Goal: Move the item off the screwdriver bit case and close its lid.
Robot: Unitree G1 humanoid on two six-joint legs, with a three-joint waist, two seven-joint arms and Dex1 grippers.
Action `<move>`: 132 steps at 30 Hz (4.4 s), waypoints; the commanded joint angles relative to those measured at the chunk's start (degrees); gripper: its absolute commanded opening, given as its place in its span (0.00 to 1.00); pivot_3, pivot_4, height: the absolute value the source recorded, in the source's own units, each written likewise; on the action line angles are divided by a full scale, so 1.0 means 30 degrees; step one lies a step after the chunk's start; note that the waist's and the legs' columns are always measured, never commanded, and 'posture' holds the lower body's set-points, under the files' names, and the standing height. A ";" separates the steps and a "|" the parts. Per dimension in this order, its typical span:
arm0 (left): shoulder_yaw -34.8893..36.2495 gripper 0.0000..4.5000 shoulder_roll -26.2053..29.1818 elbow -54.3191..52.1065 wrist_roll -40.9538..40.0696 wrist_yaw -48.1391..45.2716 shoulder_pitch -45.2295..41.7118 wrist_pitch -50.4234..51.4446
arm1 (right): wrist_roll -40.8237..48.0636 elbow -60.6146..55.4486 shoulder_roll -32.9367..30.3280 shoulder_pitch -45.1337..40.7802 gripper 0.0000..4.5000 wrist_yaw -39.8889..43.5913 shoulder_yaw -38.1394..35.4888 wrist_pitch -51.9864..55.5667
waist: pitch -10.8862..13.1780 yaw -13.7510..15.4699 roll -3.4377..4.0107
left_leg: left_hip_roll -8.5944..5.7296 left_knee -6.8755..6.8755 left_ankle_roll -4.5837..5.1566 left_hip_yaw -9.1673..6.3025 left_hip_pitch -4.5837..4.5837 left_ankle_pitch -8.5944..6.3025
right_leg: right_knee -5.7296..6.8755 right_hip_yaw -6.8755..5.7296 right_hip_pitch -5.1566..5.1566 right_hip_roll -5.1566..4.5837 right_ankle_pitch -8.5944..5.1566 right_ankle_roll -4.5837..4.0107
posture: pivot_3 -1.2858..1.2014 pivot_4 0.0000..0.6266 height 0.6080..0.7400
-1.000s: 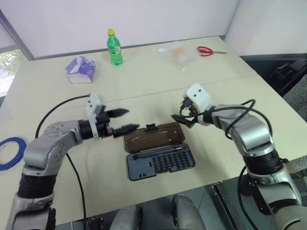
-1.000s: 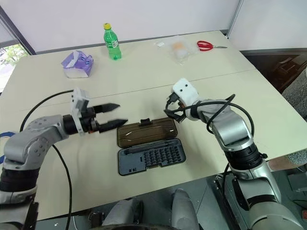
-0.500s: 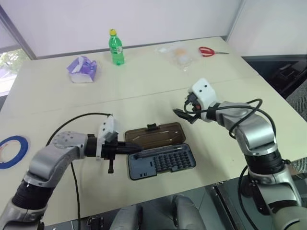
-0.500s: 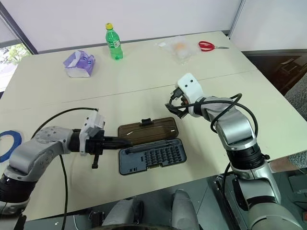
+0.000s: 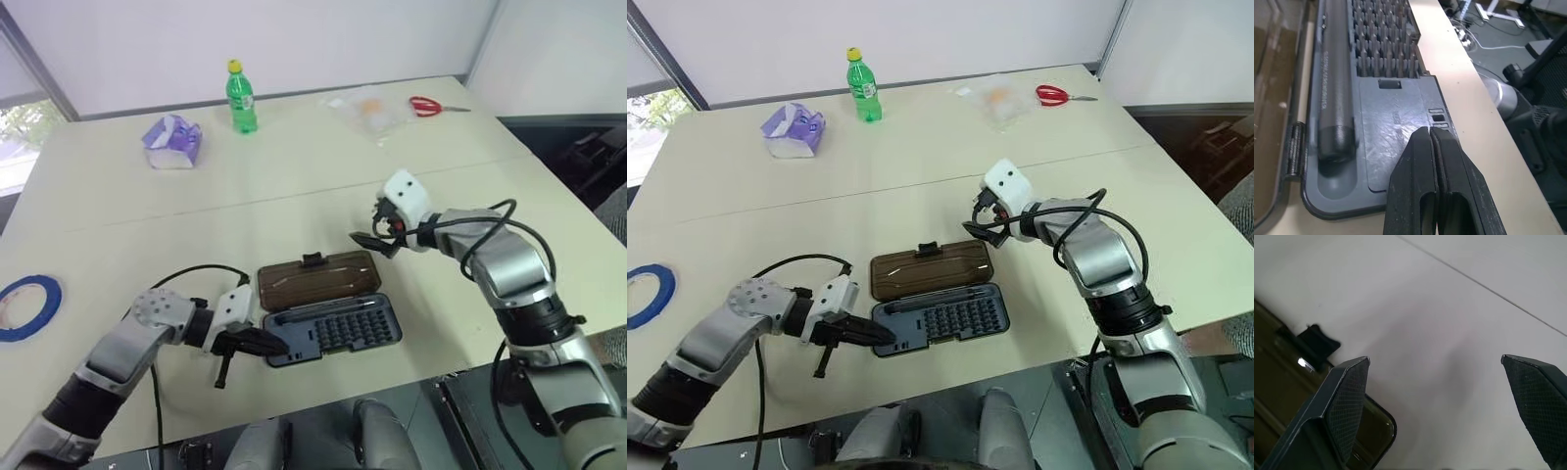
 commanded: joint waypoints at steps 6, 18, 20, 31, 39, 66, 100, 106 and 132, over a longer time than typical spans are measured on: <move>-0.0471 0.01 -0.0629 0.0827 0.1239 0.1124 0.0342 0.0034 | -0.0705 0.3962 0.0229 -0.3357 1.00 0.4954 0.2062 -0.3669 | -0.0004 0.0019 0.0002 | 0.0000 0.0001 0.0003 0.0004 0.0037 -0.0001 | 0.0004 0.0005 0.0029 0.0001 0.0000 0.0000 | 0.52 0.24 1.00; 0.0270 0.01 -0.0741 -0.0180 0.0773 0.2118 0.0623 0.0701 | -0.3272 1.0545 0.2464 -0.4200 1.00 0.6081 0.3233 -0.8970 | -0.0005 -0.0039 0.0006 | 0.0004 -0.0003 -0.0001 -0.0005 0.0065 0.0001 | 0.0009 0.0007 0.0040 0.0001 0.0000 0.0000 | 0.52 0.24 1.00; 0.0318 0.01 -0.0672 -0.0325 0.0767 0.2133 0.0655 0.0735 | -0.3583 1.1076 0.2631 -0.4280 1.00 0.6032 0.3180 -0.9429 | -0.0004 -0.0070 0.0009 | 0.0007 -0.0008 -0.0002 -0.0004 0.0069 0.0000 | 0.0011 0.0007 0.0036 0.0004 0.0000 0.0000 | 0.52 0.24 1.00; 0.0631 0.00 -0.0532 -0.0459 0.0754 0.2335 0.0514 0.0727 | -0.4473 1.2249 0.3193 -0.4076 0.61 0.6510 0.3020 -1.0527 | -0.0006 -0.0078 0.0011 | 0.0012 -0.0014 -0.0002 -0.0003 0.0079 0.0000 | 0.0013 0.0008 0.0038 0.0009 0.0000 0.0000 | 0.52 0.24 1.00; 0.0855 0.00 -0.0730 -0.0176 0.0824 0.2548 -0.0065 0.0571 | -0.4878 1.1657 0.3066 -0.3532 0.02 0.7722 0.3188 -1.0772 | -0.0011 -0.0073 0.0008 | 0.0029 -0.0023 -0.0004 -0.0010 0.0197 -0.0001 | 0.0011 0.0006 0.0150 0.0044 0.0000 -0.0002 | 0.52 0.24 1.00; 0.8730 0.00 -0.3826 0.6174 -0.5332 0.9693 -0.7120 0.7926 | -0.9541 -0.3307 -0.0026 0.1770 0.02 0.1873 0.1081 -1.3086 | -0.0002 0.0017 0.0001 | 0.0009 0.0000 -0.0024 -0.0025 0.0014 0.0010 | 0.0023 0.0004 -0.0017 0.0036 0.0000 0.0000 | 0.52 0.24 1.00; 0.2062 0.00 -0.0597 0.0258 -0.2459 0.2516 -0.1524 0.6435 | -0.5040 0.7816 0.3217 -0.3572 0.77 0.5396 0.1677 -0.7369 | 0.0012 -0.0465 0.0002 | 0.0025 -0.0028 -0.0022 -0.0037 -0.0003 0.0009 | 0.0010 0.0003 -0.0030 0.0037 0.0000 -0.0002 | 0.52 0.24 1.00; 0.1842 0.00 -0.0858 0.0228 -0.2014 0.2701 -0.1219 0.6048 | -0.5559 1.1443 0.3781 -0.4577 0.77 0.5633 0.2326 -0.9211 | 0.0012 -0.0505 0.0003 | 0.0025 -0.0027 -0.0023 -0.0039 -0.0002 0.0009 | 0.0012 0.0002 -0.0029 0.0037 0.0000 -0.0002 | 0.52 0.24 1.00; 0.2395 0.00 -0.0925 0.0129 -0.1819 0.3993 -0.1036 0.5644 | -0.6706 1.4408 0.4235 -0.4771 0.01 0.7619 0.3134 -1.2115 | -0.0006 -0.0526 0.0003 | 0.0036 -0.0049 -0.0024 -0.0022 0.0173 0.0009 | 0.0036 0.0025 0.0096 0.0045 0.0000 -0.0003 | 0.52 0.24 1.00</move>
